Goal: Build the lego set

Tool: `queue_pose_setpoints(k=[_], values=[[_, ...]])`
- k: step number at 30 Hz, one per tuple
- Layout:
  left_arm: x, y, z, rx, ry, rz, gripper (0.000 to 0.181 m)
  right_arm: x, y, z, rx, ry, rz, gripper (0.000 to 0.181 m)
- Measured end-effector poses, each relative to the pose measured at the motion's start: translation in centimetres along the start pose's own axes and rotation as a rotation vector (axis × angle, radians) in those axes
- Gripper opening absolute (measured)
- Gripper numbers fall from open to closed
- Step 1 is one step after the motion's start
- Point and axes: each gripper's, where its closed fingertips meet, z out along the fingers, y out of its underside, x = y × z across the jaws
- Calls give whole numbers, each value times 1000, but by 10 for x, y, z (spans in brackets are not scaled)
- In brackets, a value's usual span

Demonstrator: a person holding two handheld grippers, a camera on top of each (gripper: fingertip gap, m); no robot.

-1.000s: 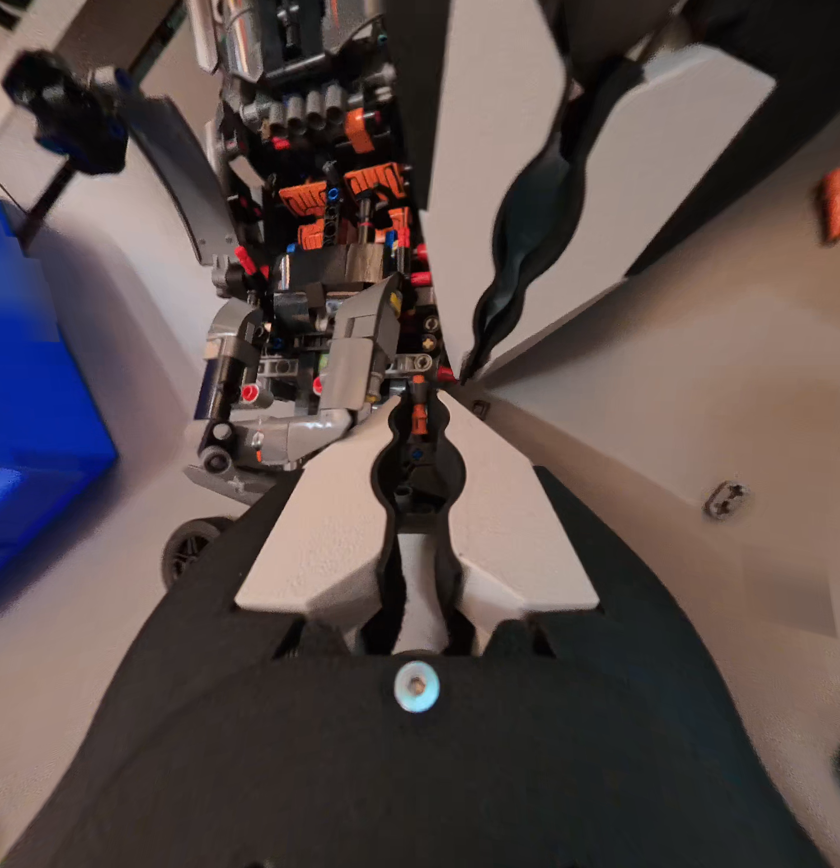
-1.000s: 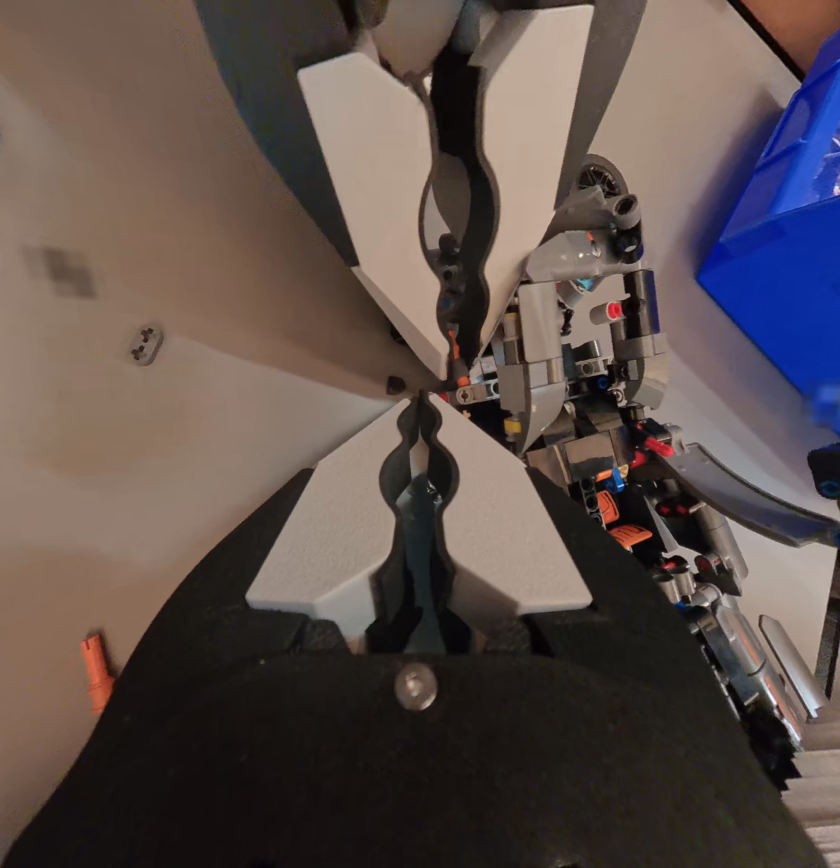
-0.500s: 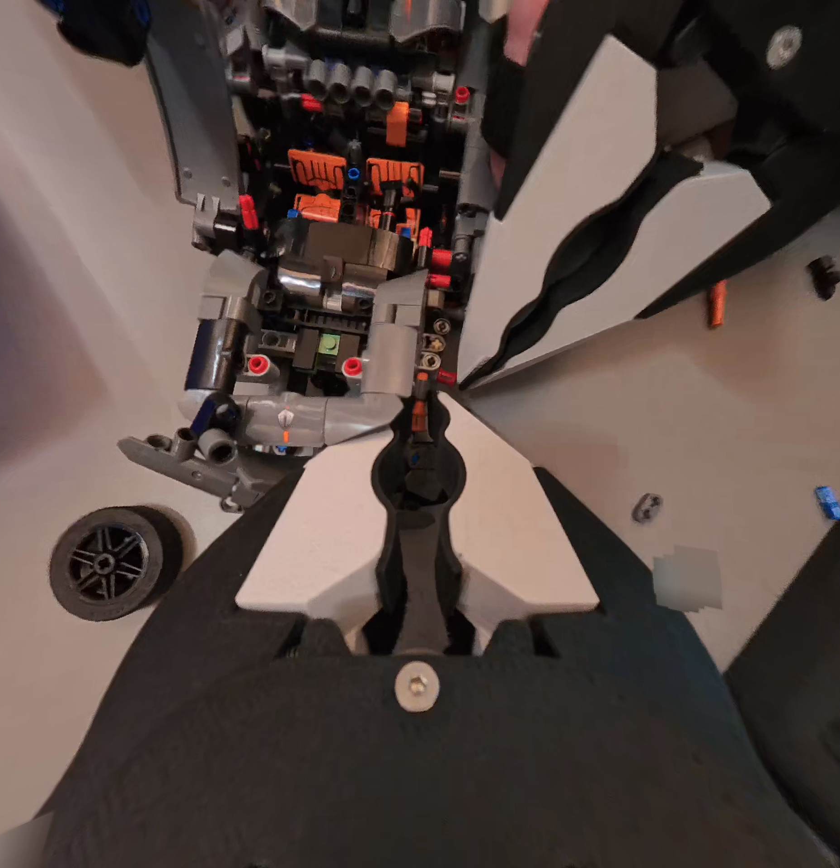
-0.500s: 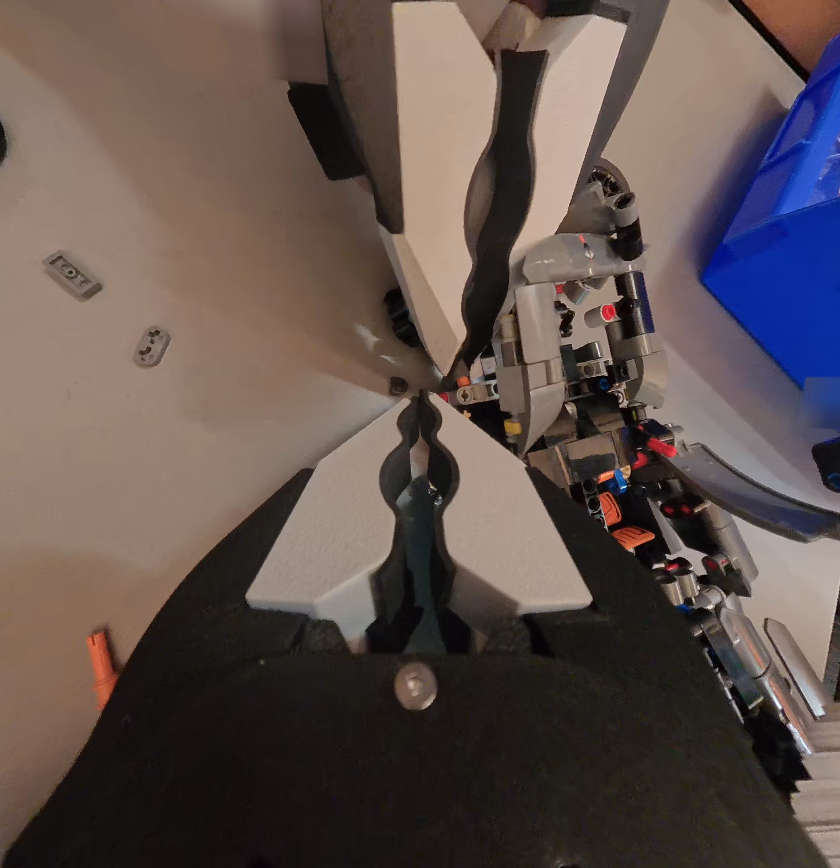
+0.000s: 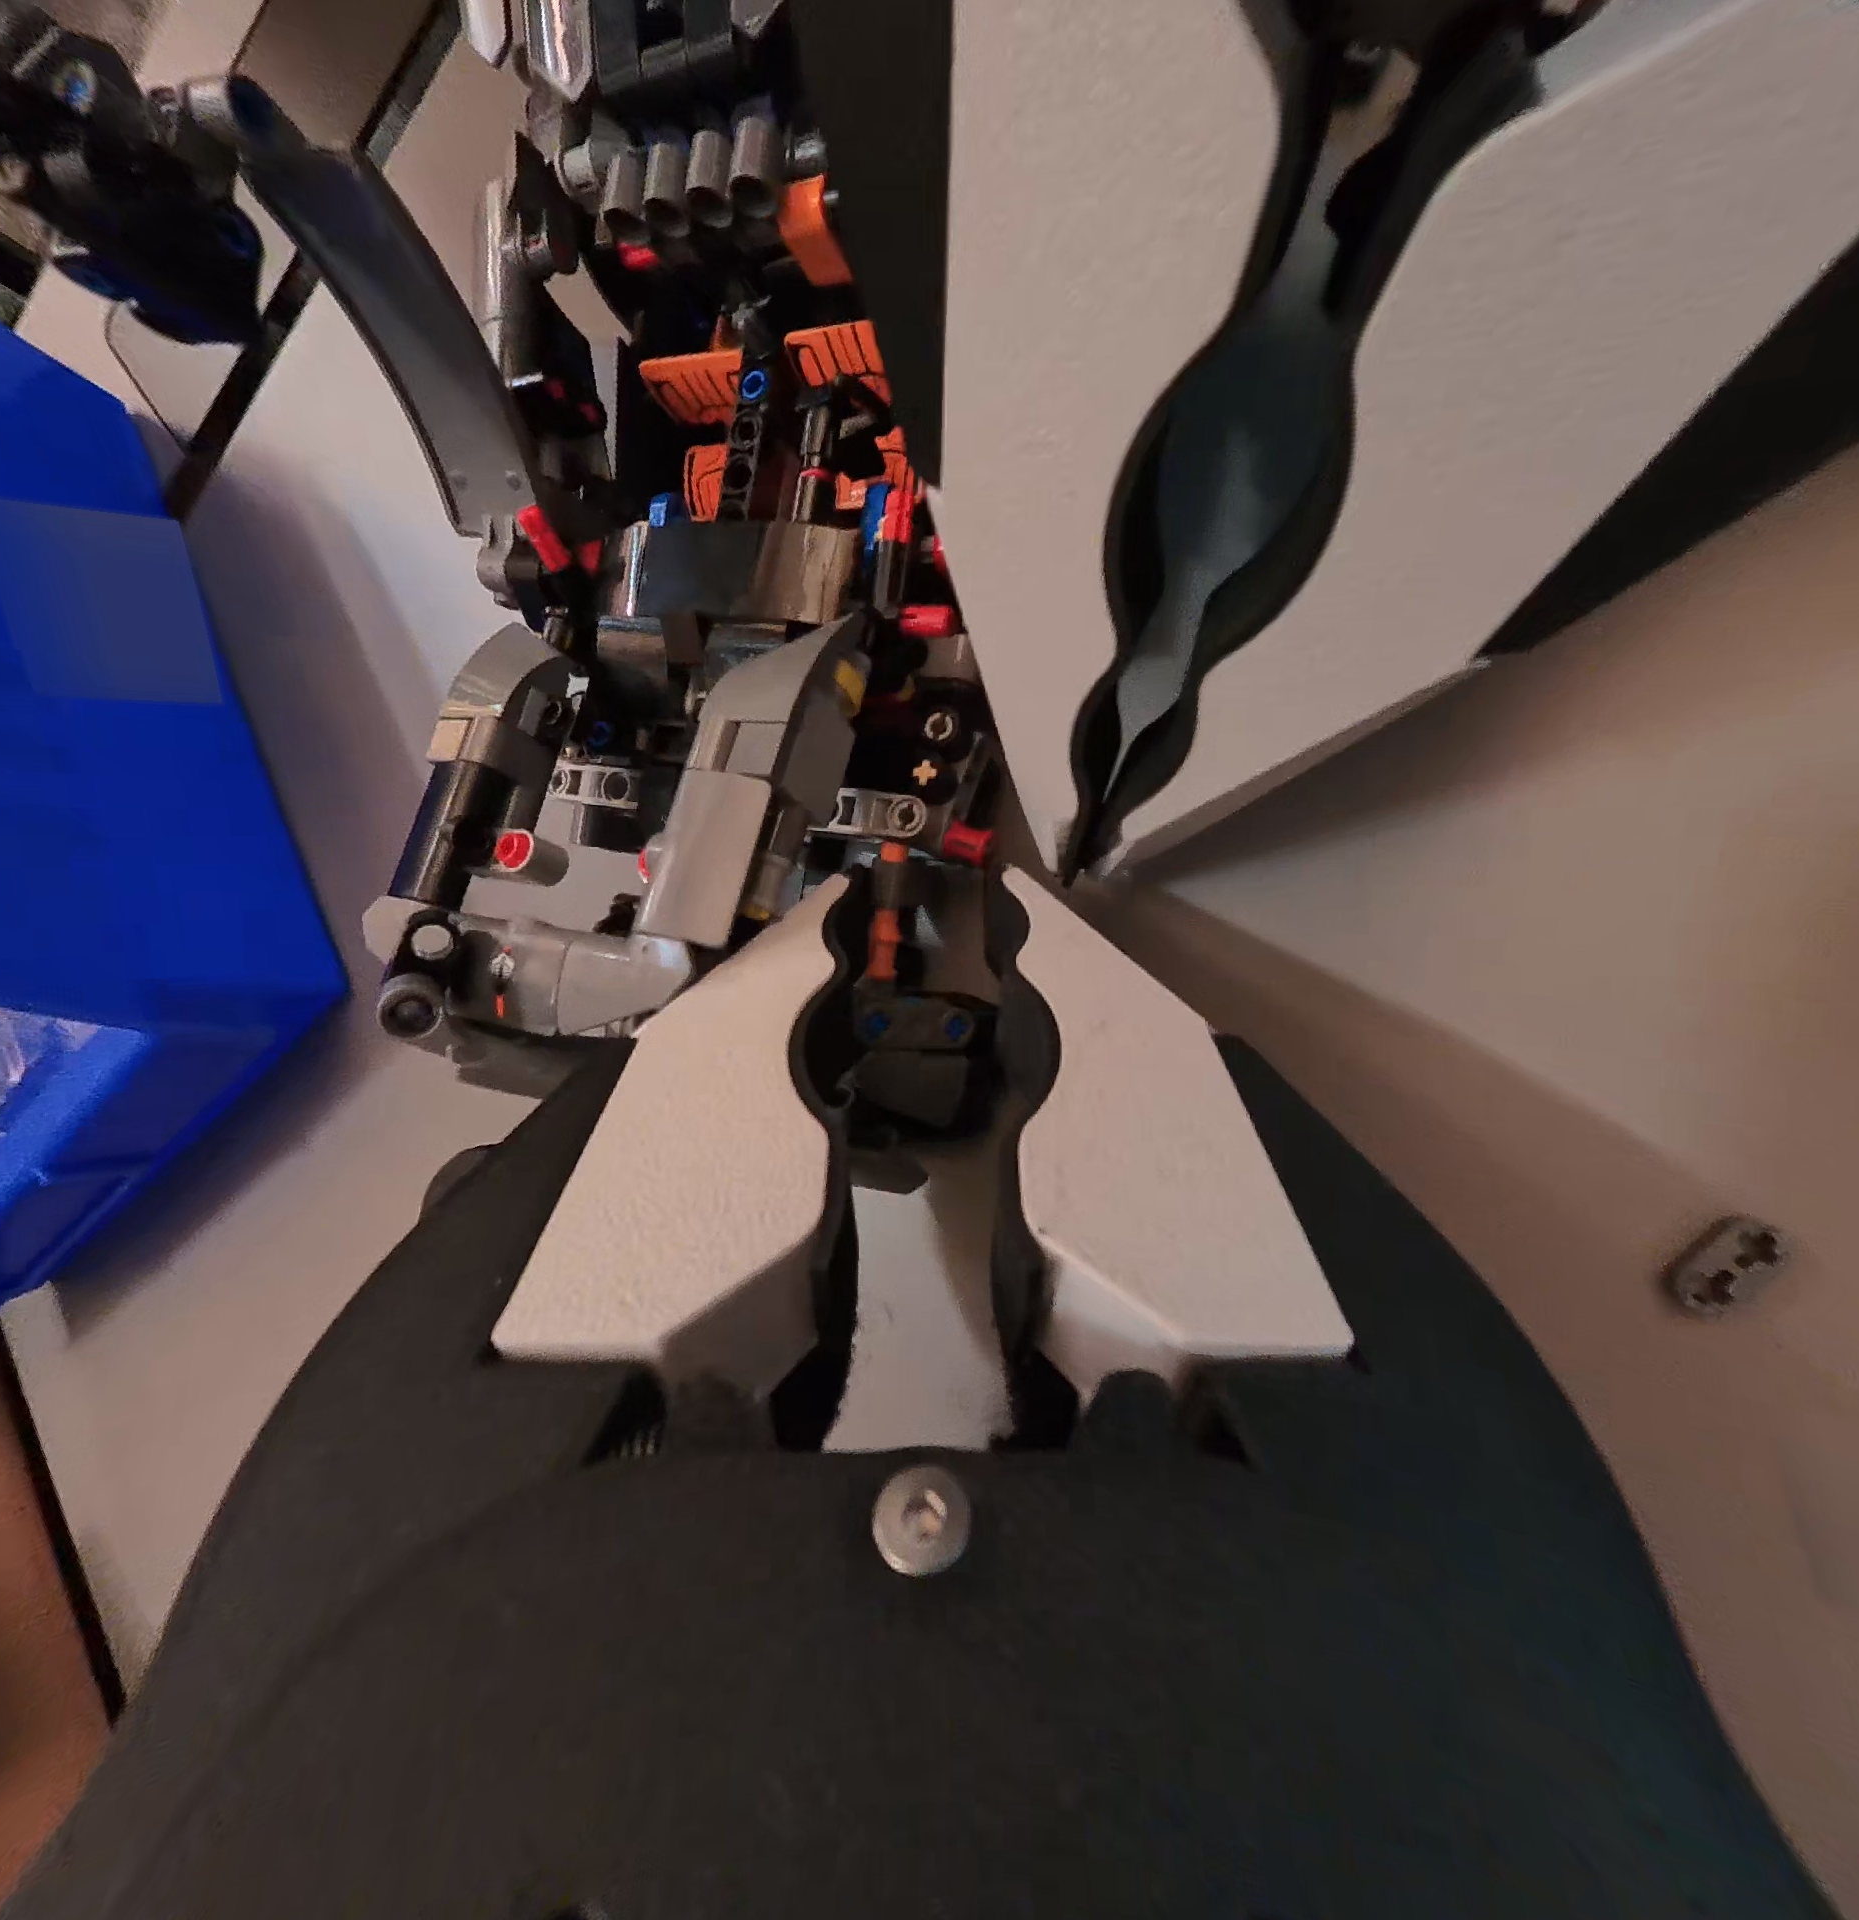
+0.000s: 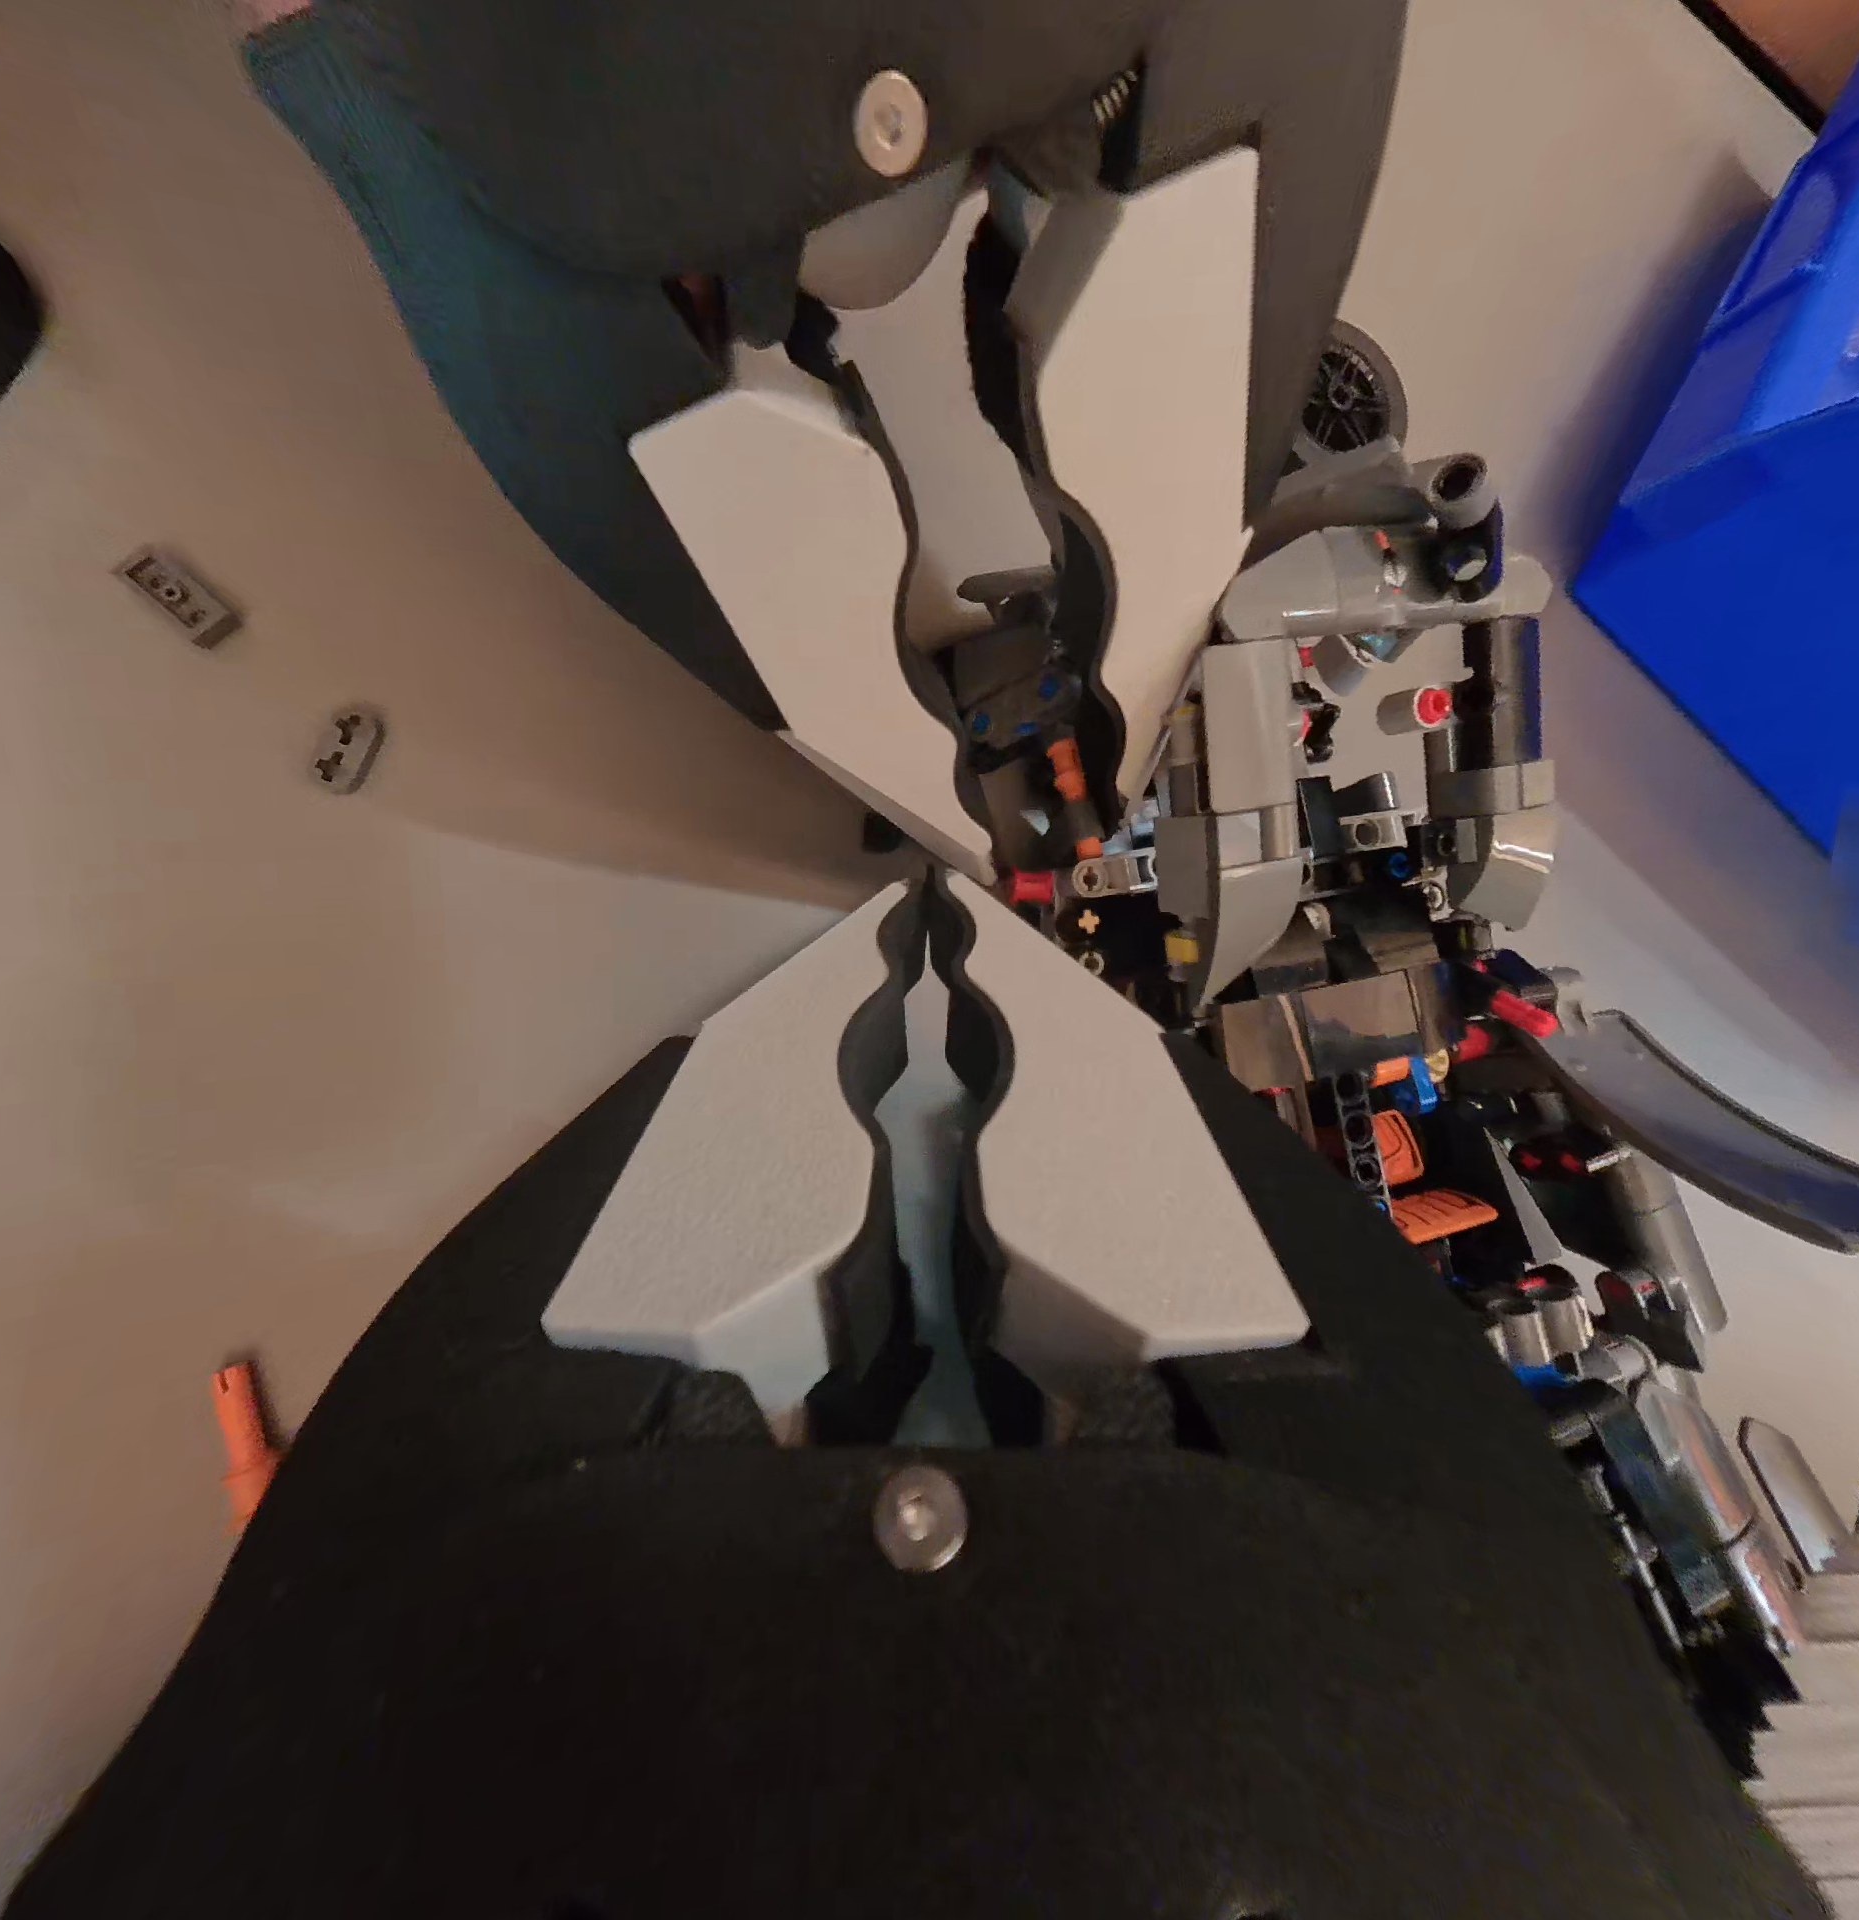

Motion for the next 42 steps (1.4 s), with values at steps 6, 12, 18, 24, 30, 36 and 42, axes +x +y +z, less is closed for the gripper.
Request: queue_pose_setpoints(k=[6, 12, 18, 24, 30, 36, 42], values=[[-2, -1, 0, 20, 82, -72, 6, -1, 4, 1, -16, -11, -3, 0], [3, -4, 0, 29, 83, -39, 5, -1, 7, -3, -19, -27, 6, 0], [10, -5, -5, 34, 139, -79, 4, -8, 9, -5, -29, -65, 2, 0], [16, -6, -11, 35, 194, -137, 4, -10, 10, -7, -32, -69, -3, 0], [17, -11, -17, 31, 208, -228, 4, -18, 1, -19, -24, -56, -2, 0], [21, -21, -30, 44, 279, -351, 4, -21, -1, -50, -25, 76, 25, 5], [28, -32, -47, 57, 396, -487, 4, -29, -13, -58, 59, 308, -61, 19]])
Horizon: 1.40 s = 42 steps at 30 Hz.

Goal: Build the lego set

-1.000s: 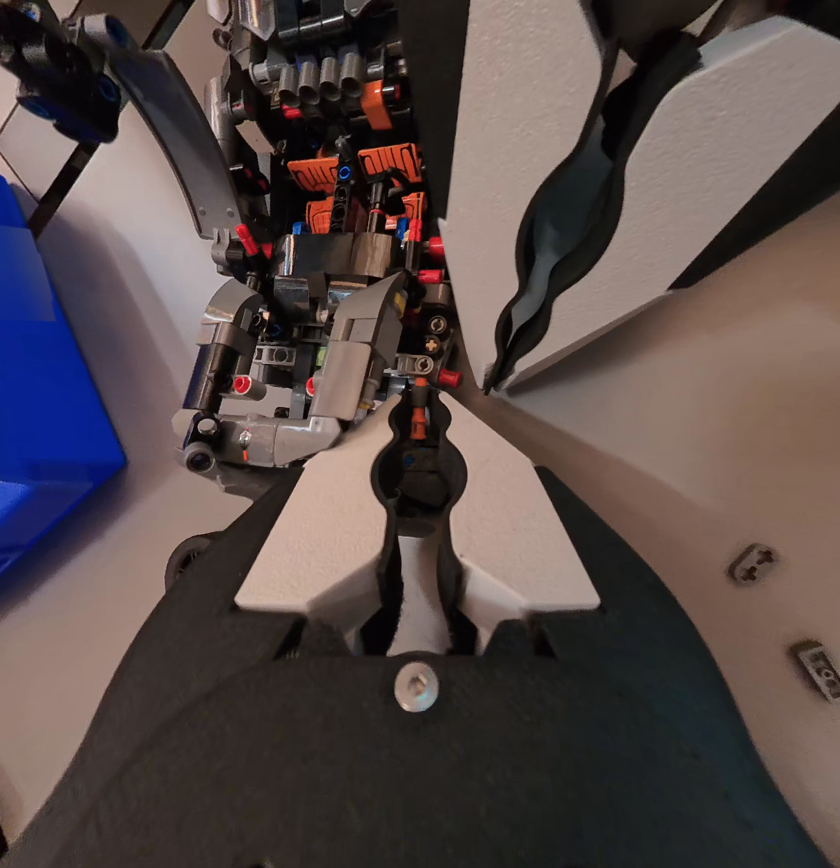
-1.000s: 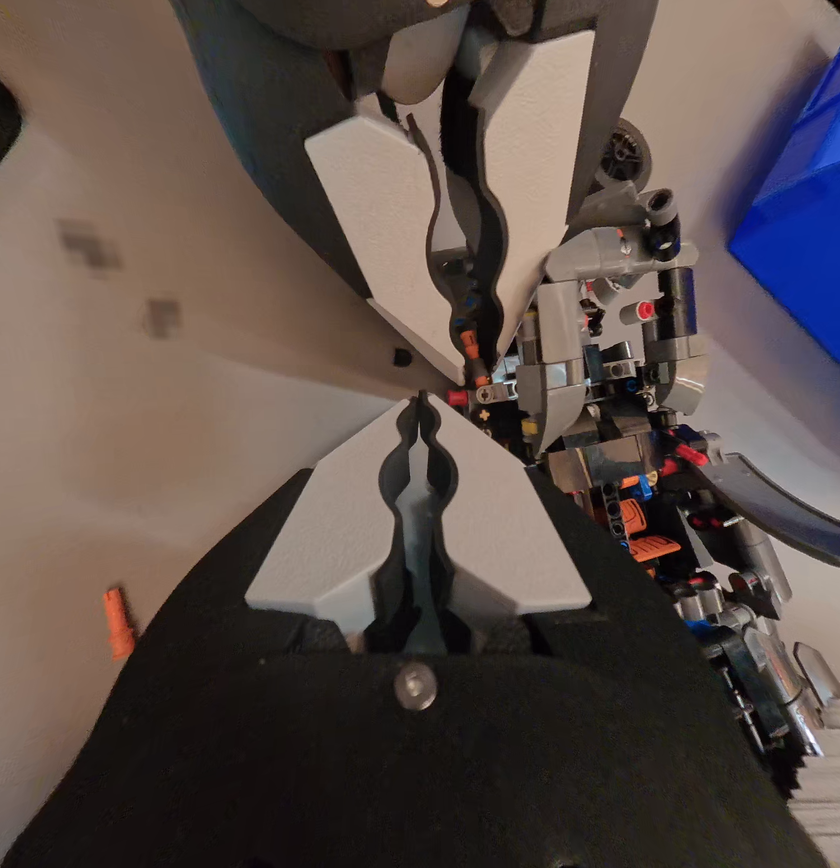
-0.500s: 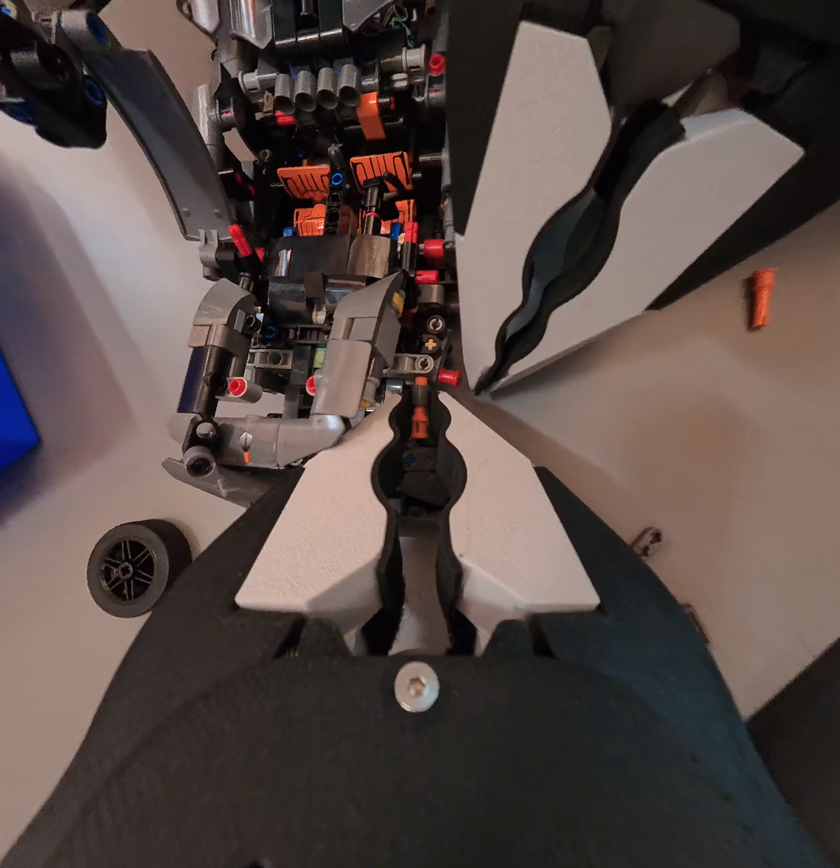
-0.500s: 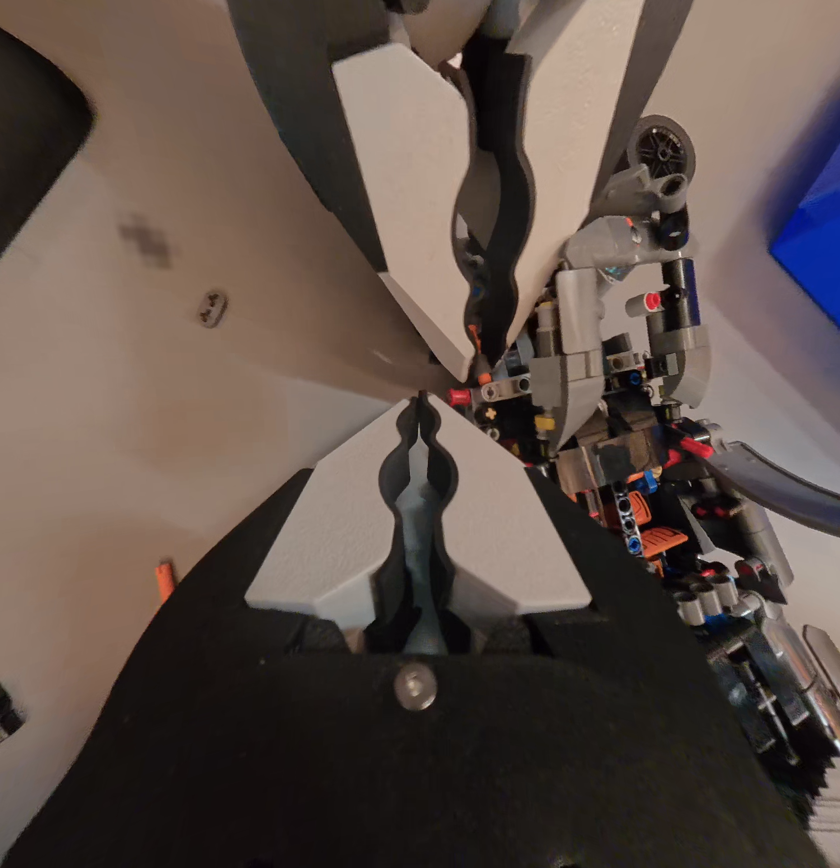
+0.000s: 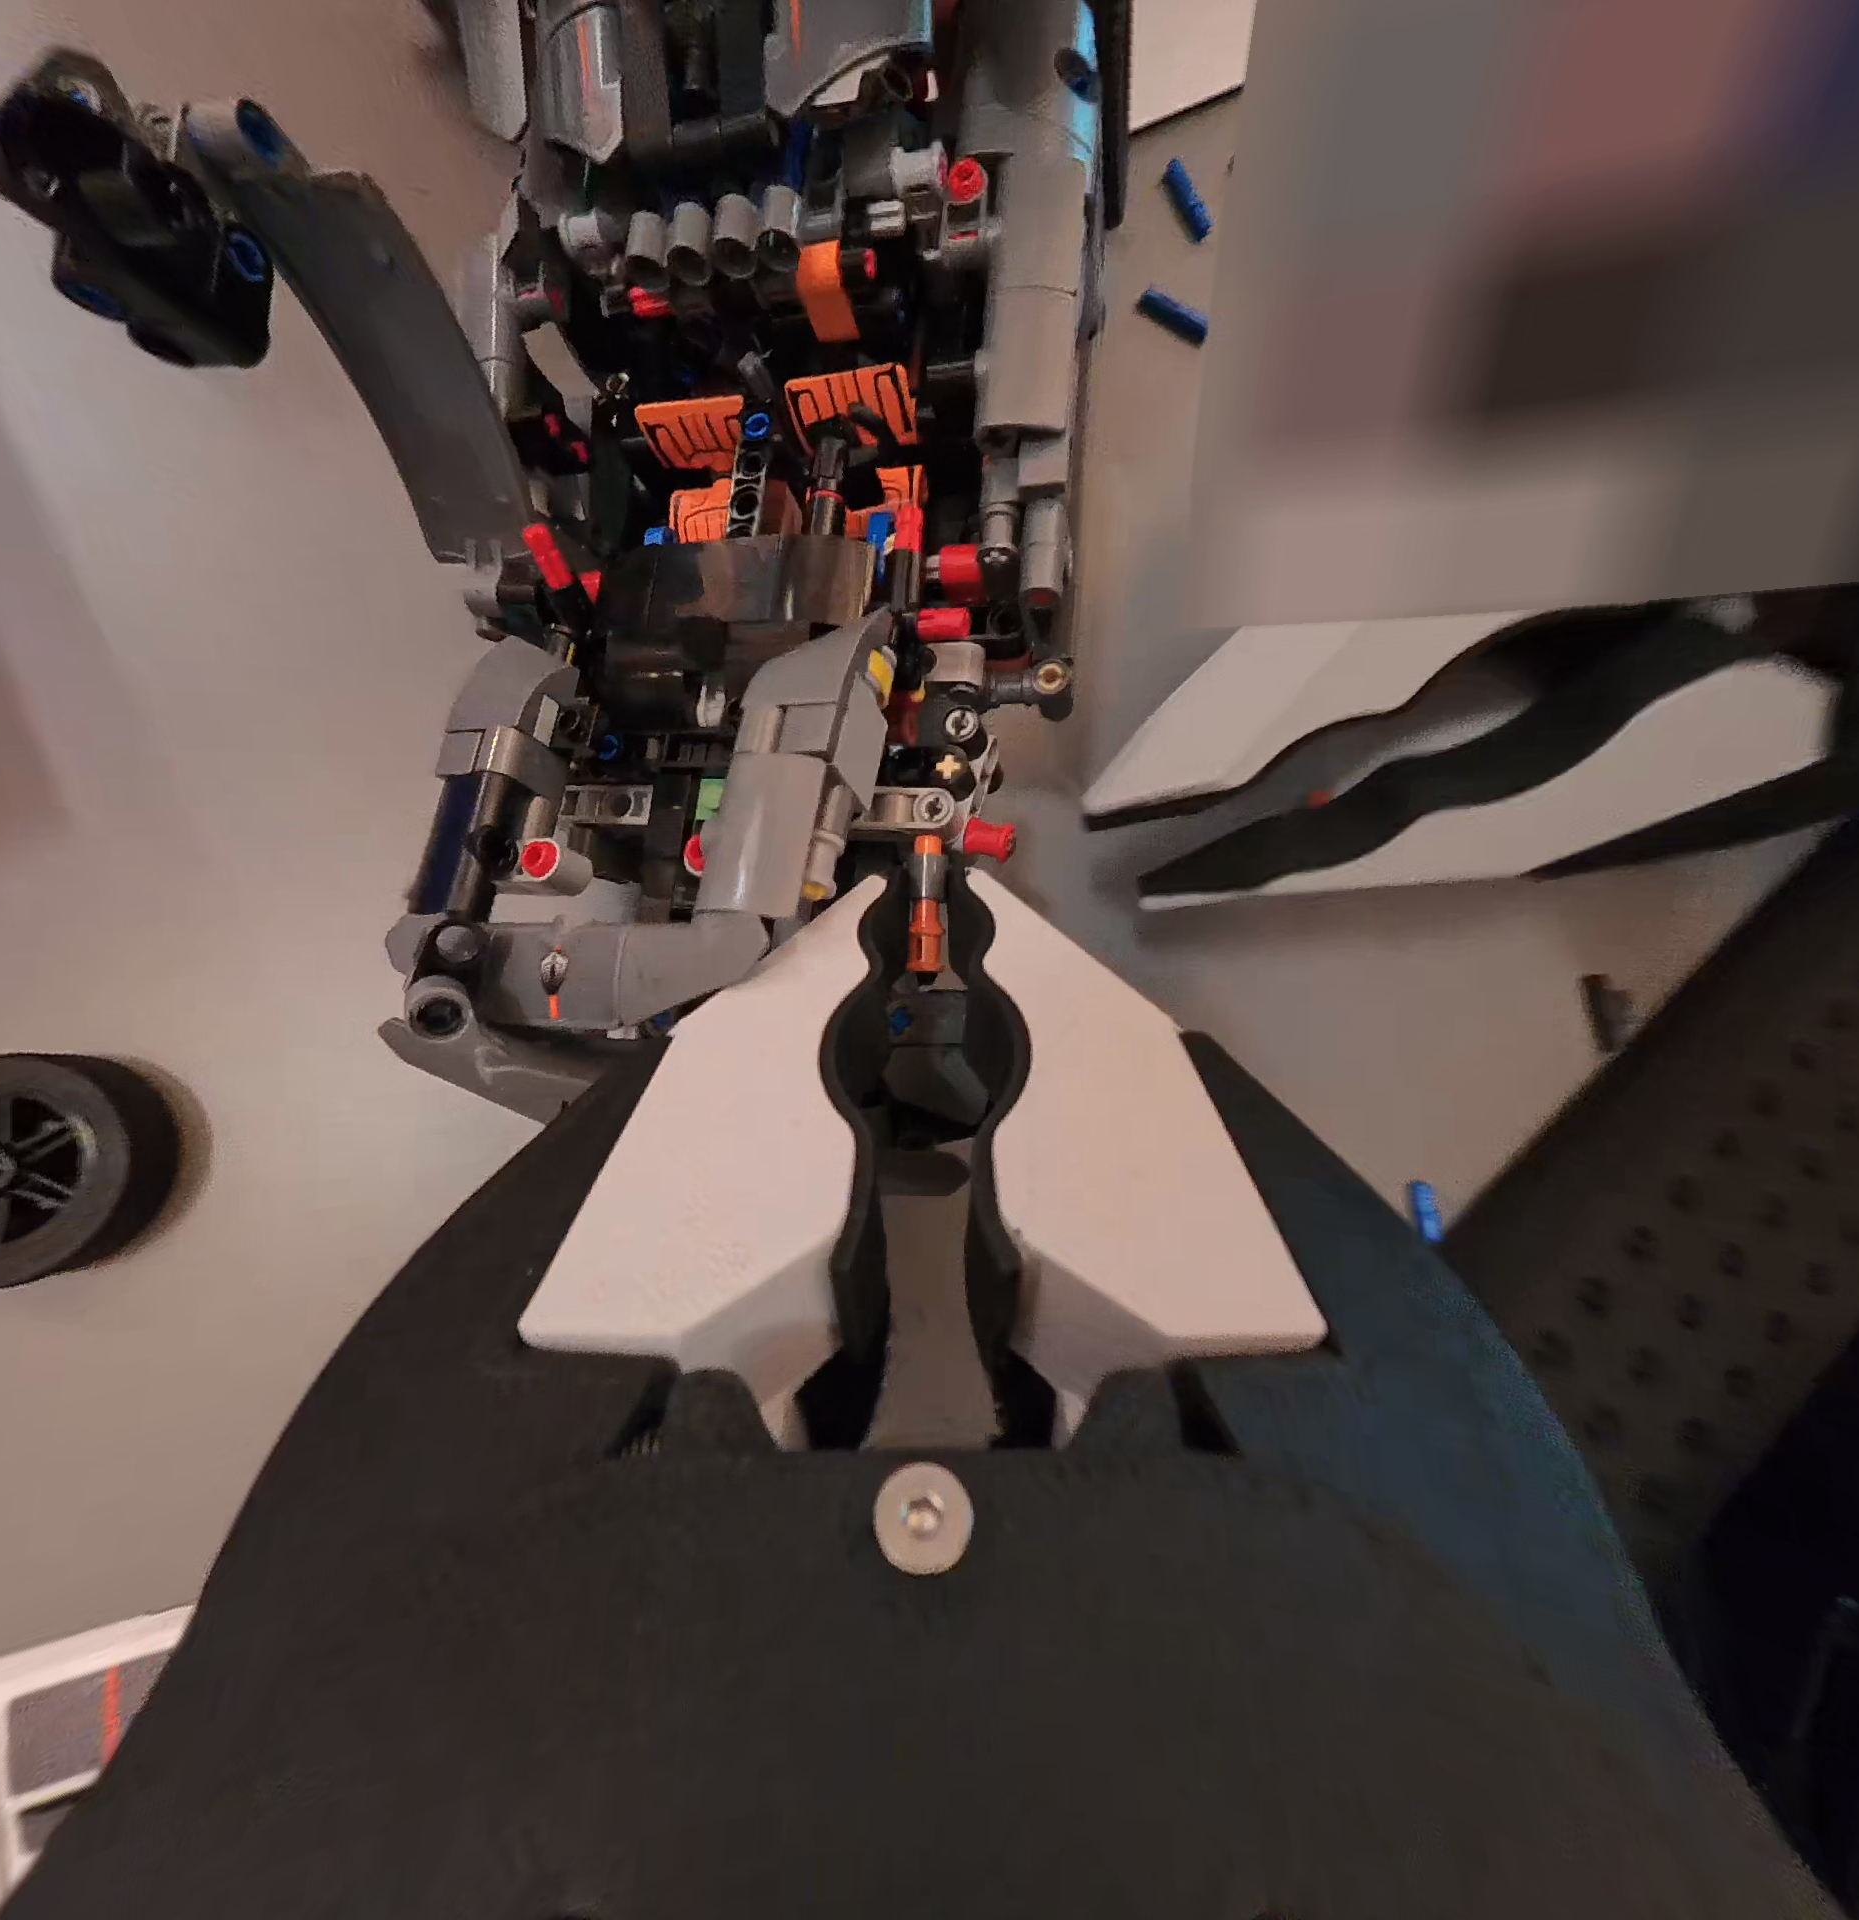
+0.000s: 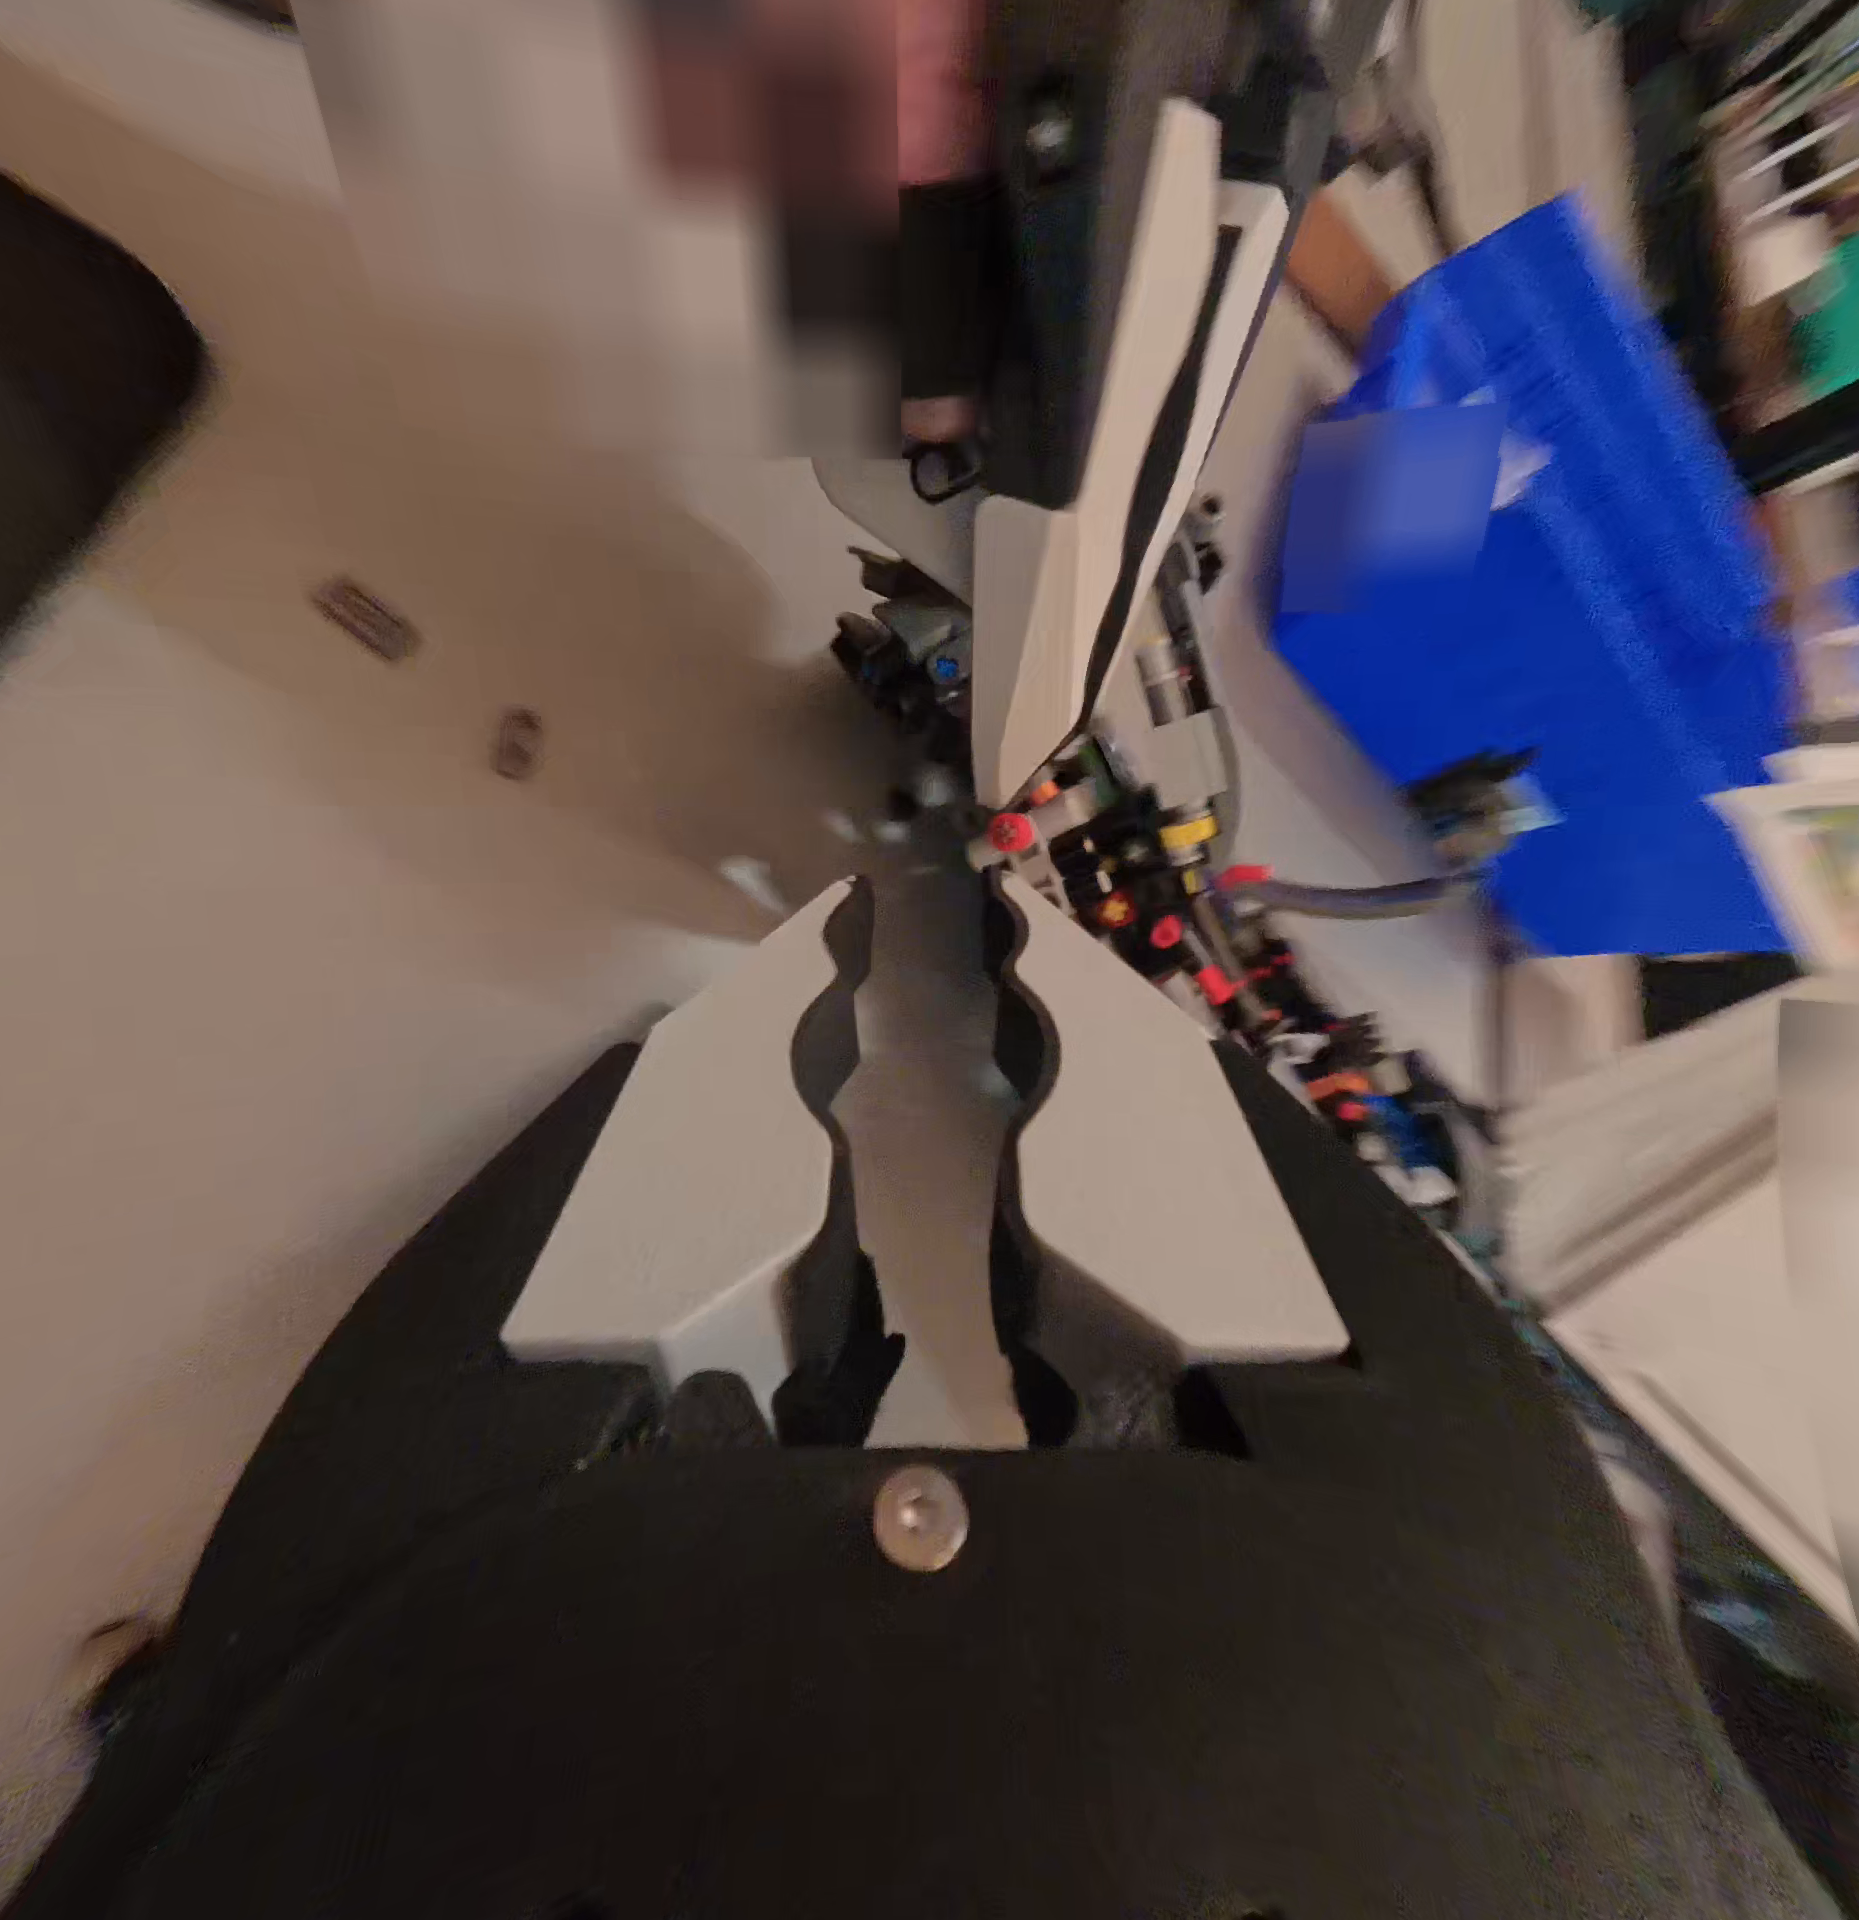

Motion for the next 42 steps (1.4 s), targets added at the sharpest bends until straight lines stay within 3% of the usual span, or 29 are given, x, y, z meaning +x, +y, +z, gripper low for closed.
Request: queue_pose_setpoints(k=[2, 9, 13, 20, 32, 35, 42], values=[[8, -3, -3, -2, 44, -37, 4, 5, -4, 1, -1, 155, -166, 26], [16, -10, -11, 18, 159, -185, 4, 14, -10, 10, -3, 404, -401, 44], [19, -11, -15, 12, 207, -221, 4, 24, -17, 6, 21, 497, -450, 25], [17, -13, -16, 34, 257, -274, 4, 25, -18, 9, 21, 498, -472, 30], [16, -12, -16, 46, 277, -270, 4, 22, -20, 9, 12, 425, -434, 17], [19, -17, -20, 87, 343, -289, 4, 24, -18, 5, 16, 407, -402, 4], [19, -11, -12, 72, 348, -271, 4, 17, -10, 9, 9, 322, -388, 6]])
